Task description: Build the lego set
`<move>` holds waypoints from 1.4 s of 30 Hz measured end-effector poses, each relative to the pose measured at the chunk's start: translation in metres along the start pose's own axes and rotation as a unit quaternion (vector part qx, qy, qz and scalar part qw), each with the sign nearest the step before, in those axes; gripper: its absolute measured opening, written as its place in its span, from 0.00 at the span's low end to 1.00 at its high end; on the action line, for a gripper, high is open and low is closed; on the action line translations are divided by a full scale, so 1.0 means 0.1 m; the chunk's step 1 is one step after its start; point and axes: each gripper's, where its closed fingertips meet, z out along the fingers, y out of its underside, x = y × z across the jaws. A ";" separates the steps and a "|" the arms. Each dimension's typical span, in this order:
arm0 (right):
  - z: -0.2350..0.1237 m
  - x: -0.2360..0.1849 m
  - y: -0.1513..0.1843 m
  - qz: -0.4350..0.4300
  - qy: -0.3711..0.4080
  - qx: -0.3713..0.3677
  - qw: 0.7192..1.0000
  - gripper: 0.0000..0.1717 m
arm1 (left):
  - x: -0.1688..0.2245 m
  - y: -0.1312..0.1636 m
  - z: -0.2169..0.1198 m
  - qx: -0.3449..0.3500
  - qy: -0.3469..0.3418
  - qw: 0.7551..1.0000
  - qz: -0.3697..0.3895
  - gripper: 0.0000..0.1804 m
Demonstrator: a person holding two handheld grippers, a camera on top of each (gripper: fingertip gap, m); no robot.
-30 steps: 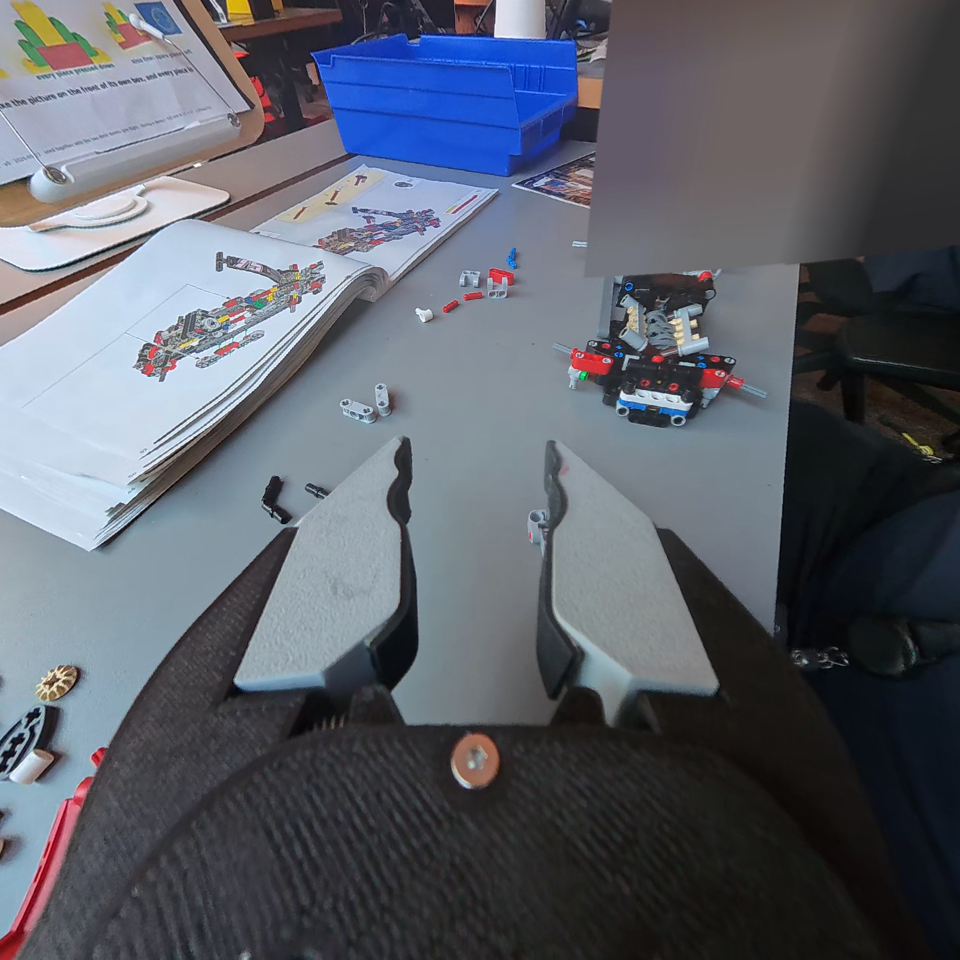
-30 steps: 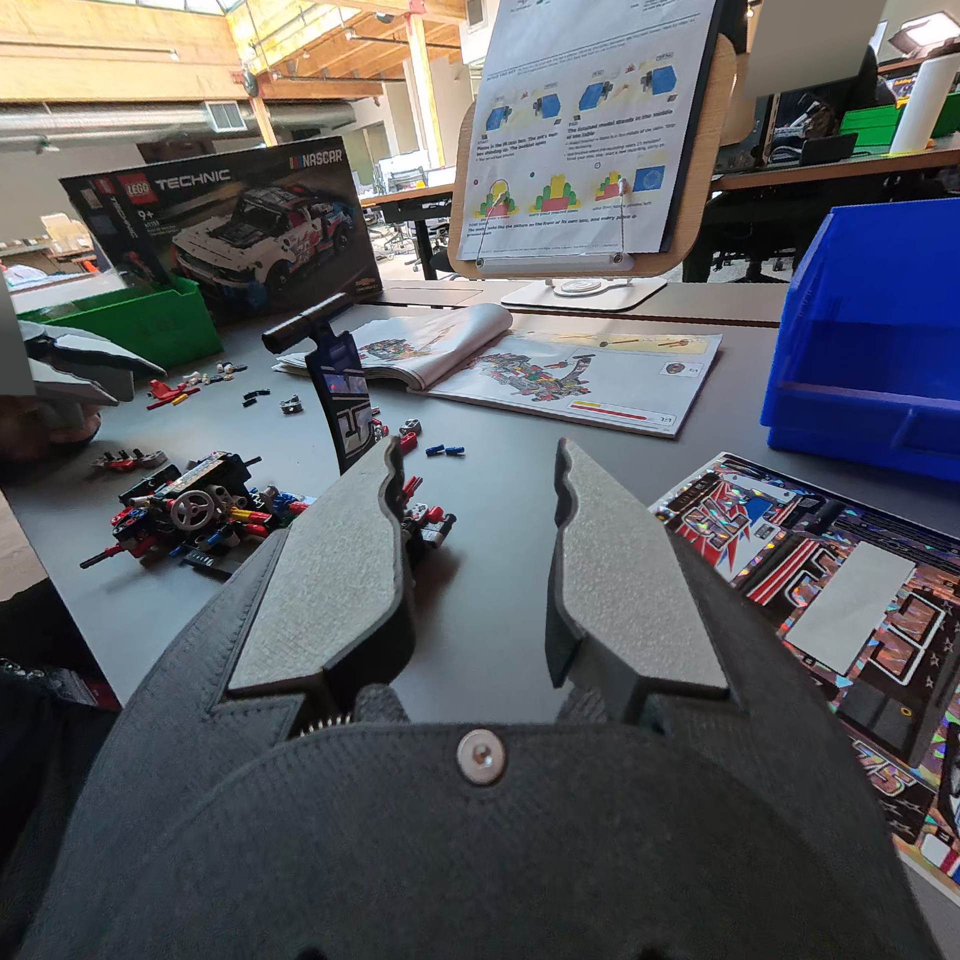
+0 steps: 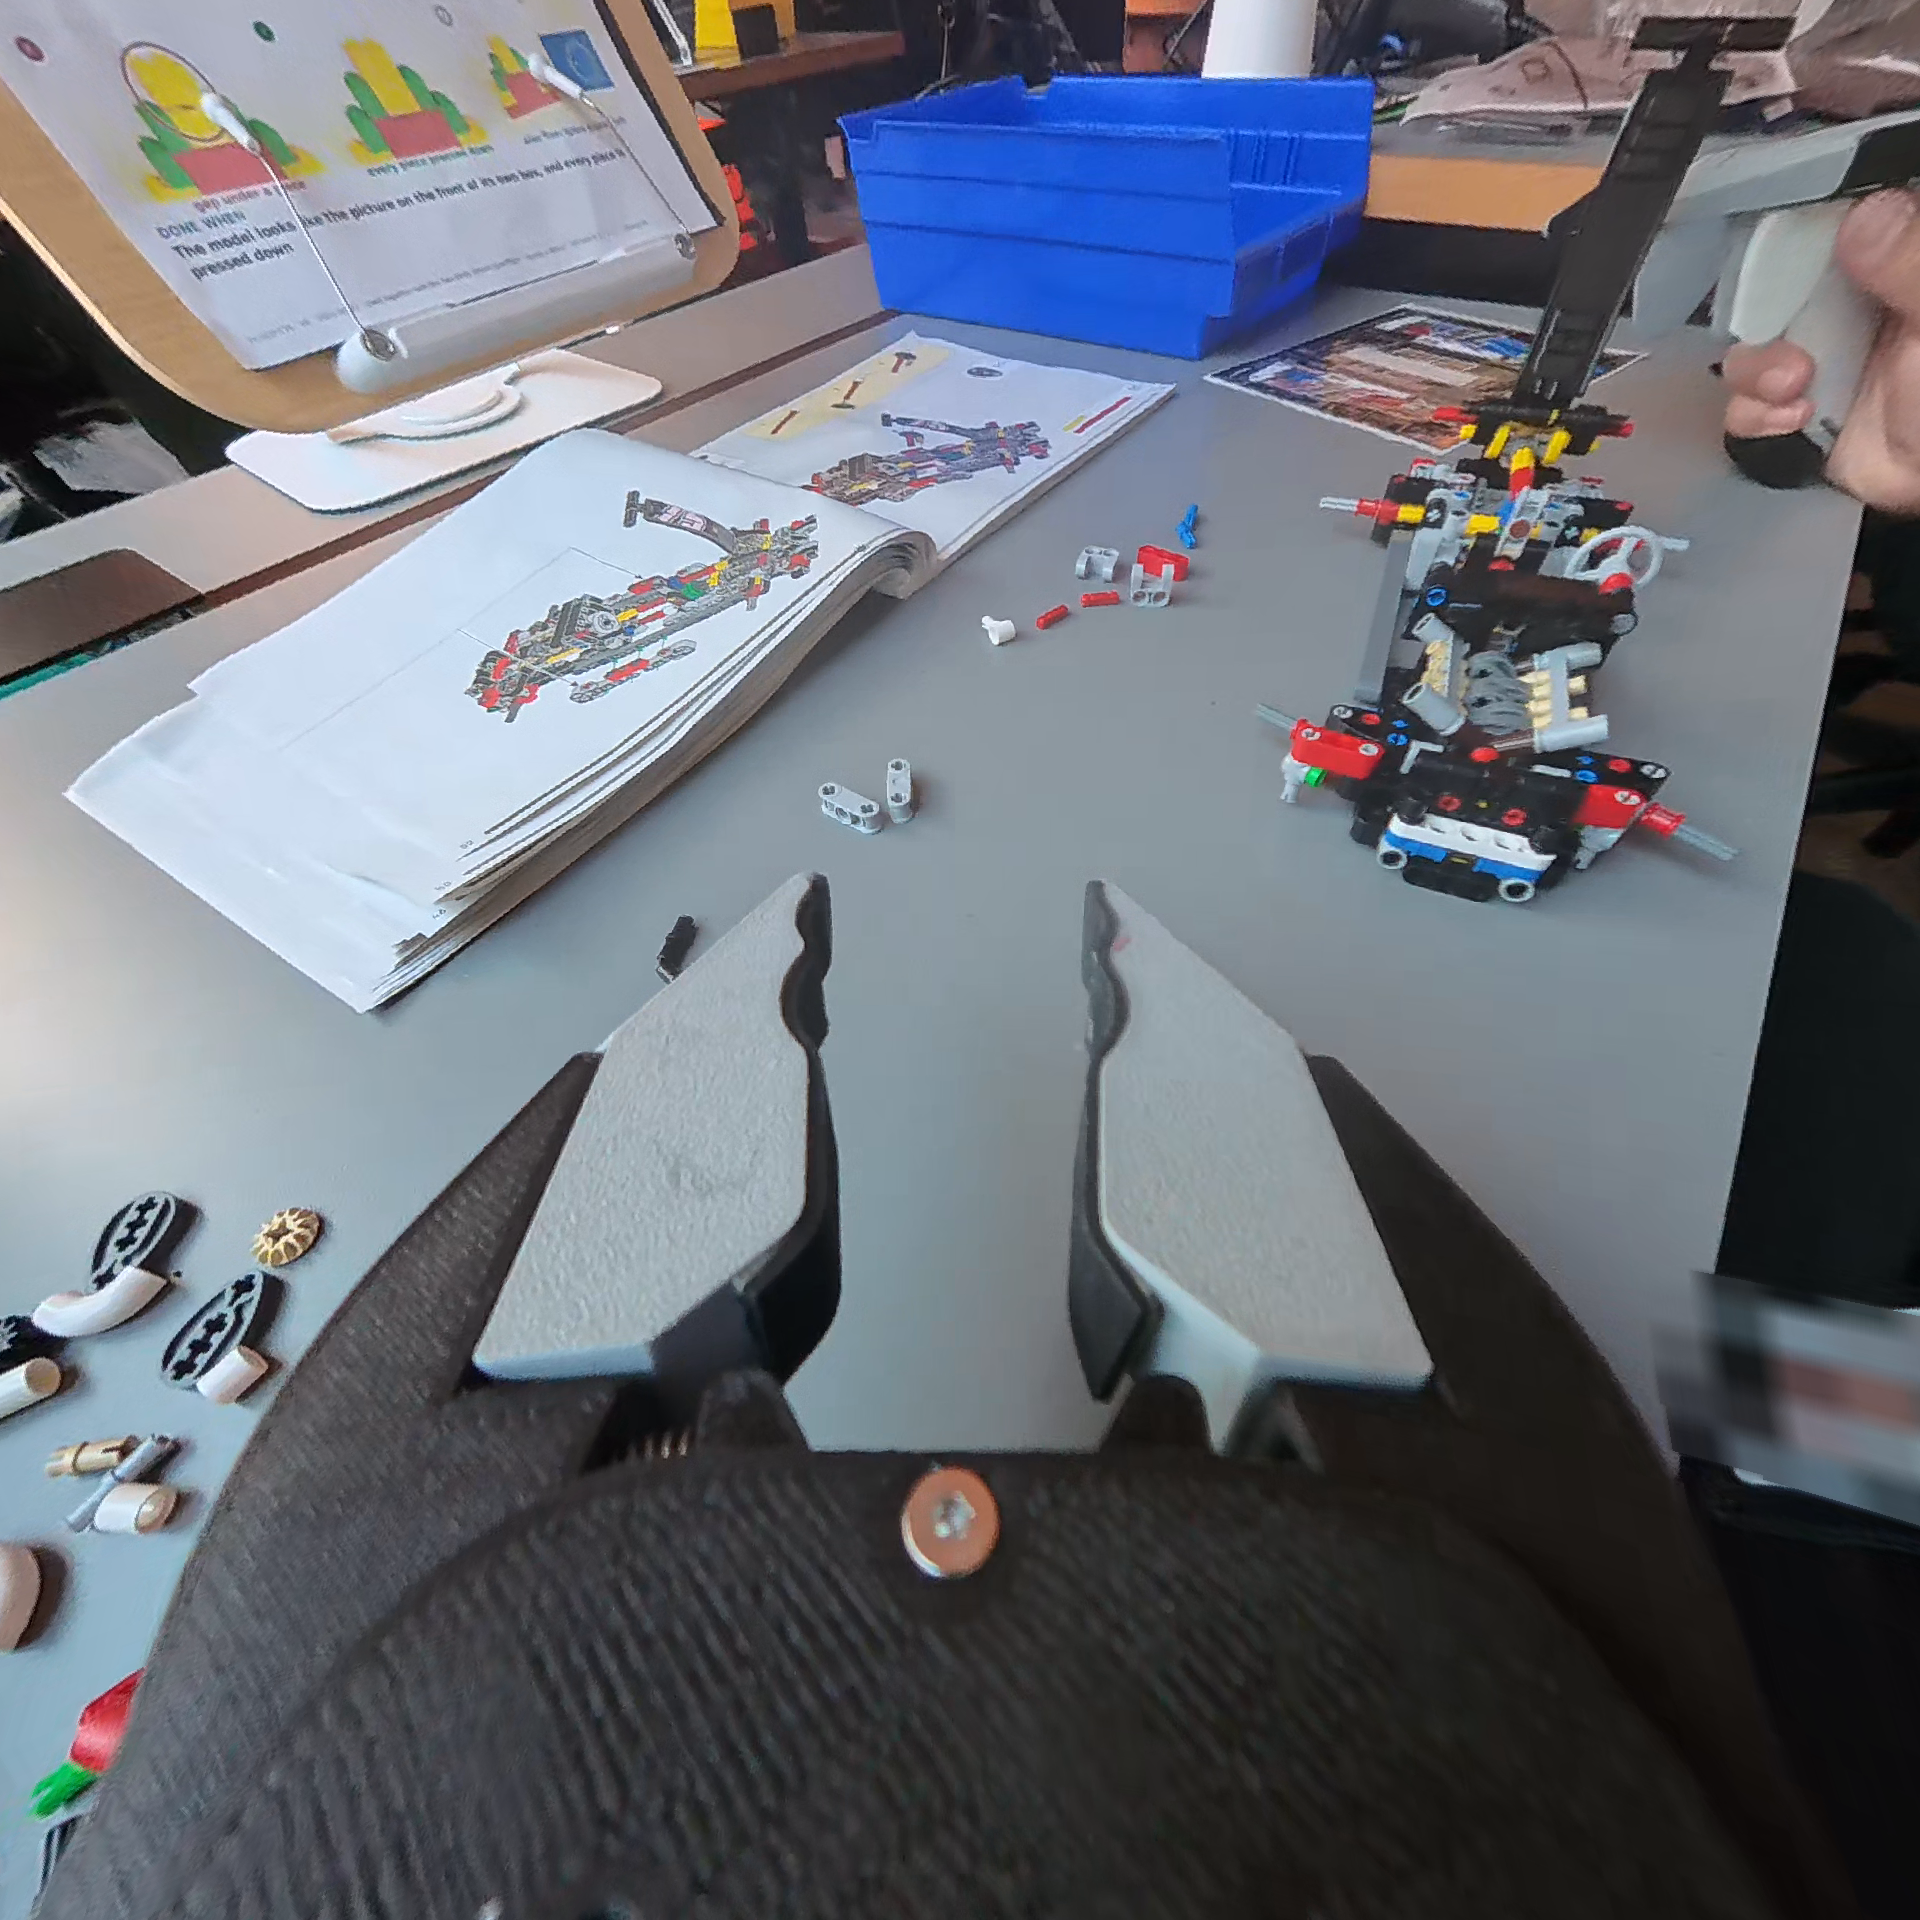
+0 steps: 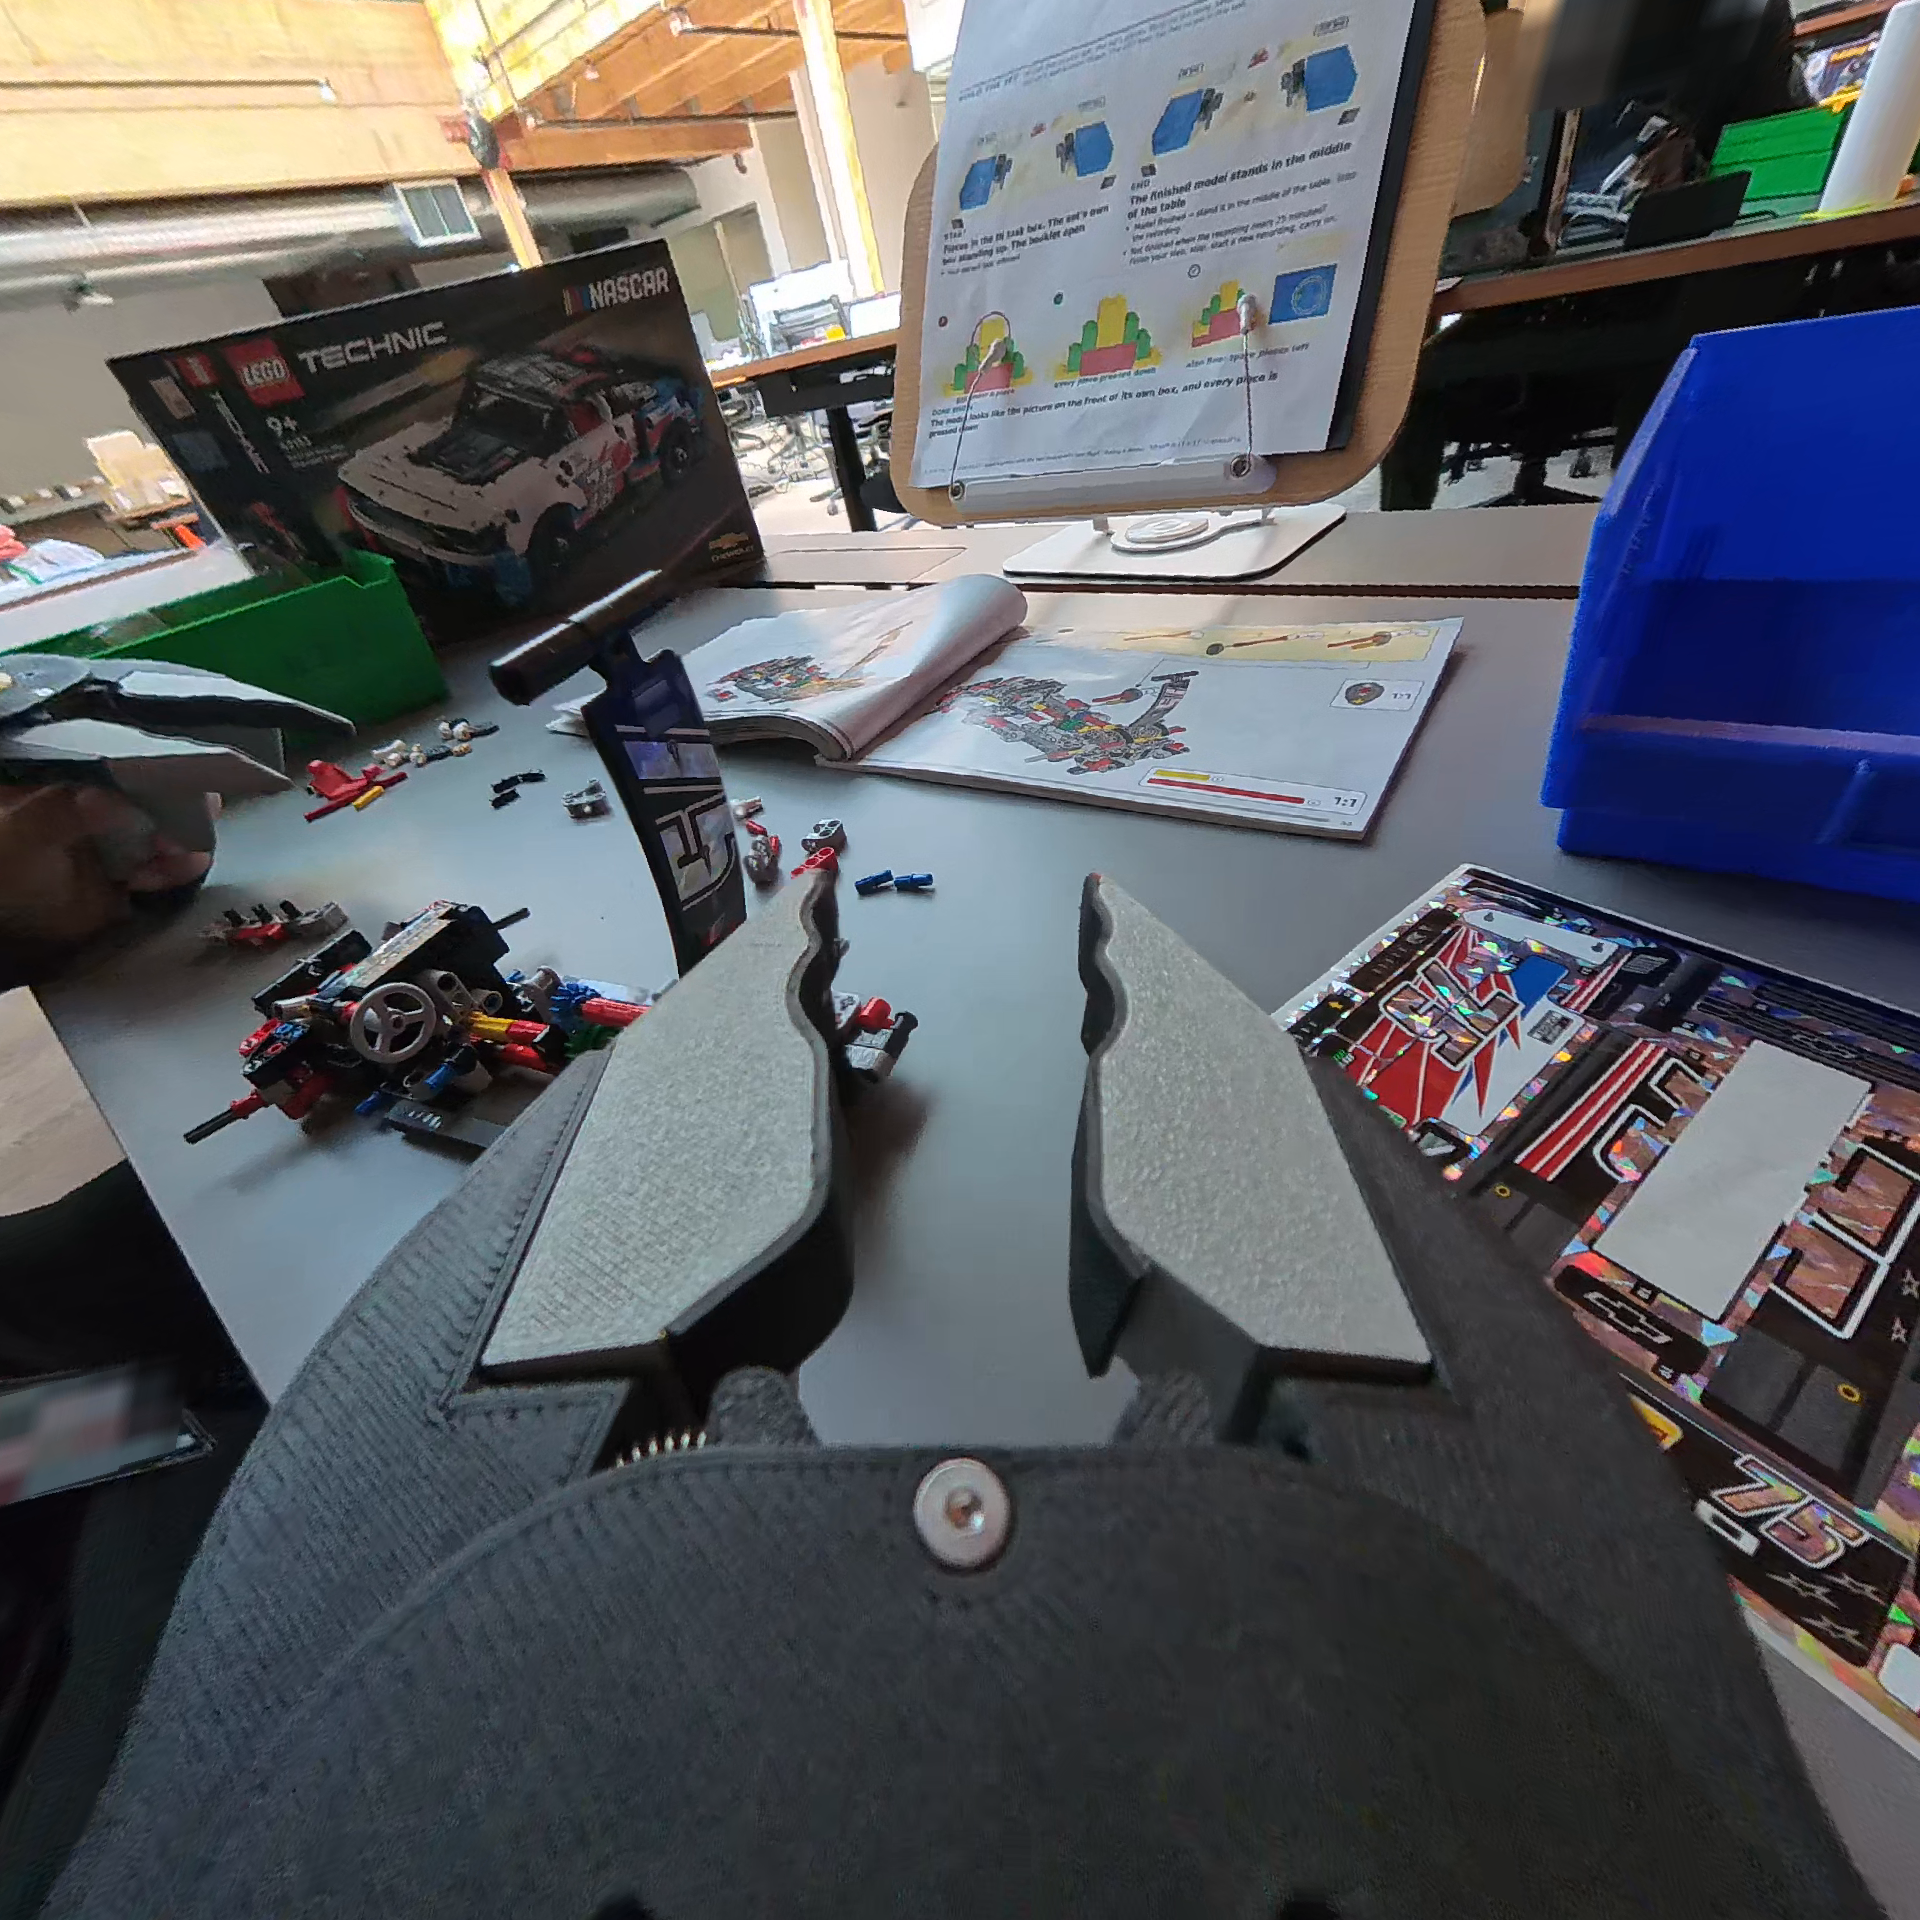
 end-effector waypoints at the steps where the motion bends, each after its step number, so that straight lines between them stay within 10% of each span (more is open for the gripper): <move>1: 0.00 0.00 0.00 0.004 -0.002 0.002 1.000 0.25 | 0.00 0.01 0.00 -0.002 -0.002 1.000 0.002 0.26; 42: 0.04 0.01 0.05 -0.007 0.012 -0.019 1.000 0.23 | 0.08 0.01 0.02 -0.002 0.010 1.000 0.019 0.23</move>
